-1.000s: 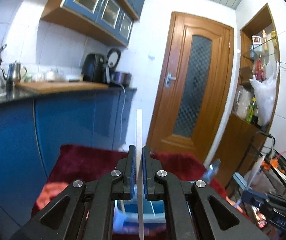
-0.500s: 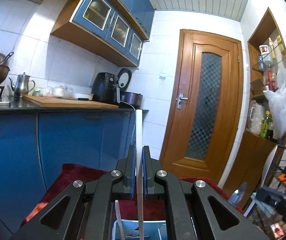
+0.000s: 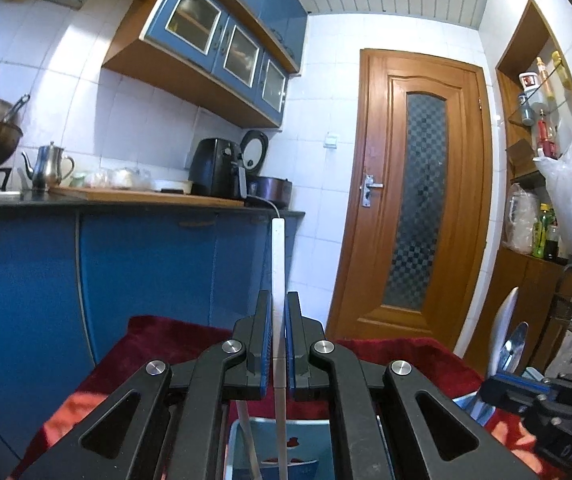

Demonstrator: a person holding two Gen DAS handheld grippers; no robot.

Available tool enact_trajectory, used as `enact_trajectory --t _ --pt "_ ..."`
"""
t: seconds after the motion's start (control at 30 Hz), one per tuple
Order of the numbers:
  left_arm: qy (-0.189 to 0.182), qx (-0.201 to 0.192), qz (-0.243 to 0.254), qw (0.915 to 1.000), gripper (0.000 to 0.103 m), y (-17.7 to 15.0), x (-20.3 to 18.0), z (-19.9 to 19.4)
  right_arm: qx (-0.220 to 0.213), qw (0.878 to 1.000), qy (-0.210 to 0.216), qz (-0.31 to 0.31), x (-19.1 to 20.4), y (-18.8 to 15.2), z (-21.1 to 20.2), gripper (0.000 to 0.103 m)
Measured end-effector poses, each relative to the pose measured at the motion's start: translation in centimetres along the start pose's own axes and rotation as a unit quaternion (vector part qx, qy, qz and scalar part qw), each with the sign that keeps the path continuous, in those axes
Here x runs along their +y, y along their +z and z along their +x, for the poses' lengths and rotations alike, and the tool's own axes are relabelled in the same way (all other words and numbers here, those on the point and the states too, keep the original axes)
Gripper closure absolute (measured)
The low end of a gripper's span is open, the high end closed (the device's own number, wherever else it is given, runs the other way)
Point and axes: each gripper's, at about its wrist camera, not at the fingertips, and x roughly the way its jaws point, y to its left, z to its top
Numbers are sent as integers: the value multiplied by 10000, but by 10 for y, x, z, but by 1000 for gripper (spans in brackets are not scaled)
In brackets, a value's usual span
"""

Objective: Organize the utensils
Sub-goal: 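Lower the chopstick and white spoon into the blue box and open both tools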

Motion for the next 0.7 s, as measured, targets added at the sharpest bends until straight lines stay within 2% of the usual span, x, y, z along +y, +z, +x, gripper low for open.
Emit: enact_trajectory --t 0.13,0.27,0.37,0.7 --pt "-67 28 18 10000 95 1 -2 -2 52 10000 44 11 1 -1 2 94" --pt "-158 46 45 9999 83 3 -4 -8 39 9999 98 94 -1 -1 2 83" --pt "-212 93 49 9997 82 6 -5 -12 3 9998 133 166 -2 0 0 78" --pt "-399 415 -80 9983 82 21 3 -31 -207 9993 186 266 1 5 -26 77"
